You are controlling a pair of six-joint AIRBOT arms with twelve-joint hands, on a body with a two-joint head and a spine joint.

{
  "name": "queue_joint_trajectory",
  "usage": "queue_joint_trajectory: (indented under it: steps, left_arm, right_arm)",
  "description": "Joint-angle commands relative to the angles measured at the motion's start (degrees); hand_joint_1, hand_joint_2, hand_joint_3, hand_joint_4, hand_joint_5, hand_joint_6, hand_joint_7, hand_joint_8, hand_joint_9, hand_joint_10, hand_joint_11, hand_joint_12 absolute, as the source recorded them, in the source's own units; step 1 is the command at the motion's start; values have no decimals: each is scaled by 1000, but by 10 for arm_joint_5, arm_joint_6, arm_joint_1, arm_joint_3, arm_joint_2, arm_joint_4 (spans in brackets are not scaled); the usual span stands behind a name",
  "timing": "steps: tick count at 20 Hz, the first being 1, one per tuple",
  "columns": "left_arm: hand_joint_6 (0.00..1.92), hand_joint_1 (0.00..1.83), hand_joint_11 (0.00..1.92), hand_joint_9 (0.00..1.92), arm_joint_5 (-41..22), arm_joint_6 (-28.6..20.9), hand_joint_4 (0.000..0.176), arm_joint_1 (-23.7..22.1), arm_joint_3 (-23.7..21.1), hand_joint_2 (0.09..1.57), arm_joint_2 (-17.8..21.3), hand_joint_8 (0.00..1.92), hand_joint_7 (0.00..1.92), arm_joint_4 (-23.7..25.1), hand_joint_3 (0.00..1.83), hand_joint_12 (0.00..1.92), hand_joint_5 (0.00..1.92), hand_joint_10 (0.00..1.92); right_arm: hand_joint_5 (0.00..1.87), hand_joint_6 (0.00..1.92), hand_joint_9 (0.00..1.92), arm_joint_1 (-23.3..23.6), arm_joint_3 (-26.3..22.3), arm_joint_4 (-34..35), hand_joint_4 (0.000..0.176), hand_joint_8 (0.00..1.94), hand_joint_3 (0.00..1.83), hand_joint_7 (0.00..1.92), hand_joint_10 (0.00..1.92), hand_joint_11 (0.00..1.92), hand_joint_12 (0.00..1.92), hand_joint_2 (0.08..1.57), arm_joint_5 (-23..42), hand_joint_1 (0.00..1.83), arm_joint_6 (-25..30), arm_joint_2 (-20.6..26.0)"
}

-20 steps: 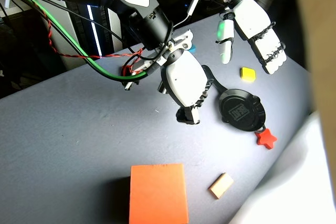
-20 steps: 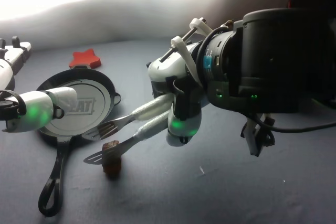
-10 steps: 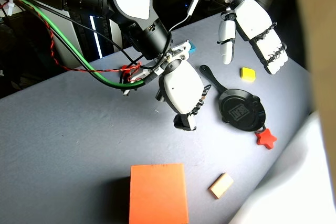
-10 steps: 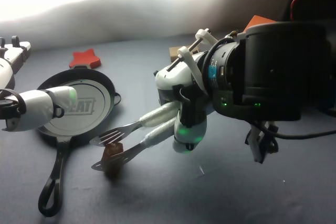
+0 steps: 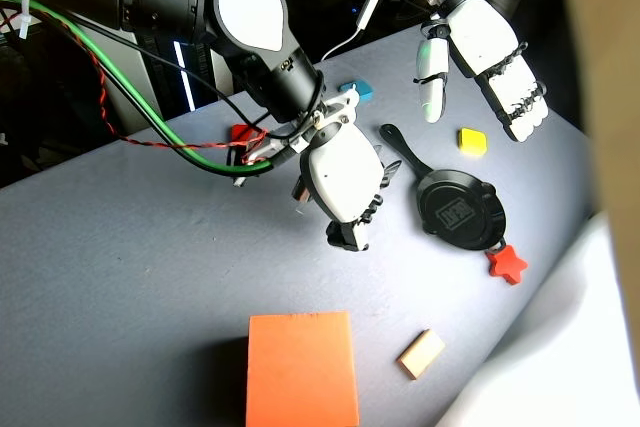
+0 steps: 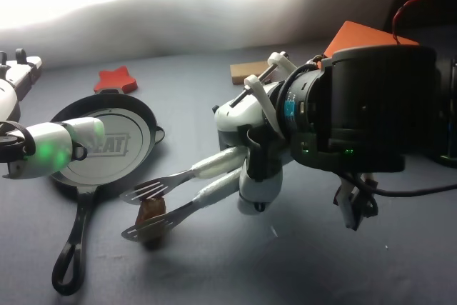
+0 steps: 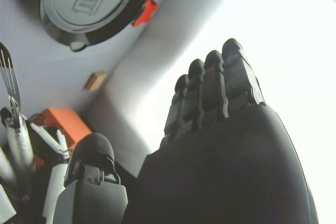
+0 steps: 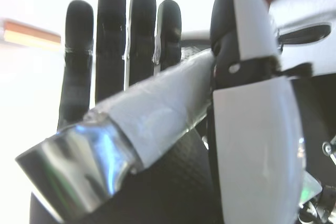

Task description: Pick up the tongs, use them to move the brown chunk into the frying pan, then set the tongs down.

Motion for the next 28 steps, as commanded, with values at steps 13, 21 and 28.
queue_joint_trajectory:
  steps: [13,21,28]
  left_arm:
    - [5,0,5,22,-43,-1,0,-7,3,1184,5,4,54,33,1,2,21,4]
    - [6,0,0,23,-44,-1,0,-7,1,1193,5,5,58,31,5,0,25,4]
    - [5,0,5,23,-44,-1,0,-8,0,1185,5,3,57,30,1,3,30,2]
  right_arm:
    - [939,1072,1100,-7,4,-26,11,844,0,1077,604,681,1533,1111,31,1222,-1,-3]
    - [877,1054,1173,-7,4,-26,0,911,0,1128,975,845,1689,1114,31,1256,-9,0]
    - [916,983,1171,-15,-7,-6,0,858,0,1161,920,847,1587,1095,29,1264,-35,20]
